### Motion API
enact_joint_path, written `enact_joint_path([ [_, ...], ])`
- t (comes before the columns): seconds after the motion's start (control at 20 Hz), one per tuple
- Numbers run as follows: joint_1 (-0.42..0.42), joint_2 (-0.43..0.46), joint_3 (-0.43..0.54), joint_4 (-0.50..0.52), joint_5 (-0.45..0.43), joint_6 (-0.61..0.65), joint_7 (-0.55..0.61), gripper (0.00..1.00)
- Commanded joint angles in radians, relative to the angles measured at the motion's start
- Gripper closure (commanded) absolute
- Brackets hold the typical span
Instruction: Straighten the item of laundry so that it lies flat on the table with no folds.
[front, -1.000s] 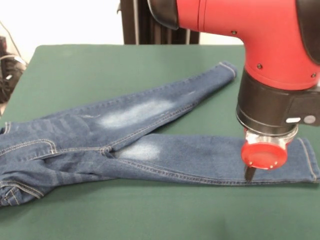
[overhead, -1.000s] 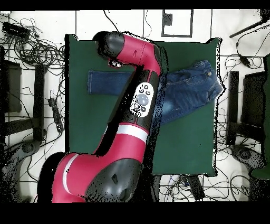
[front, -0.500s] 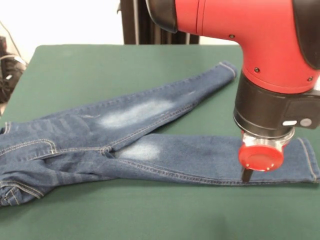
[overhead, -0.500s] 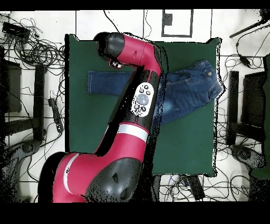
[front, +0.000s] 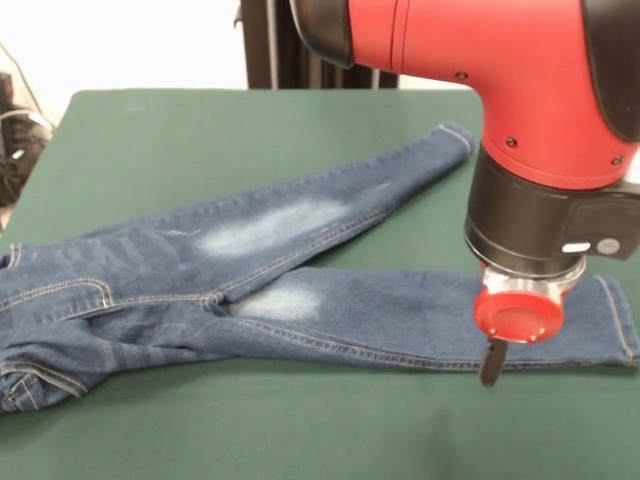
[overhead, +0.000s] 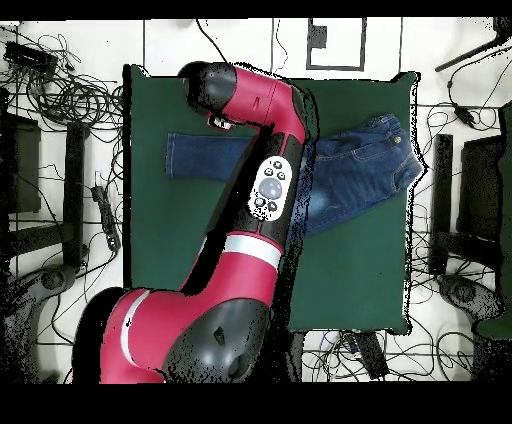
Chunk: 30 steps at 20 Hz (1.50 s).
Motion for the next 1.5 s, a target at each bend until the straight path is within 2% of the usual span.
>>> enact_joint_path([
  [0.05, 0.001, 0.034, 0.133, 0.159, 0.002, -0.063, 0.102, 0.0],
  [1.2, -0.005, 0.102, 0.151, 0.131, 0.021, -0.009, 0.152, 0.0],
  [1.5, -0.004, 0.128, 0.154, 0.127, 0.024, -0.056, 0.164, 0.0],
])
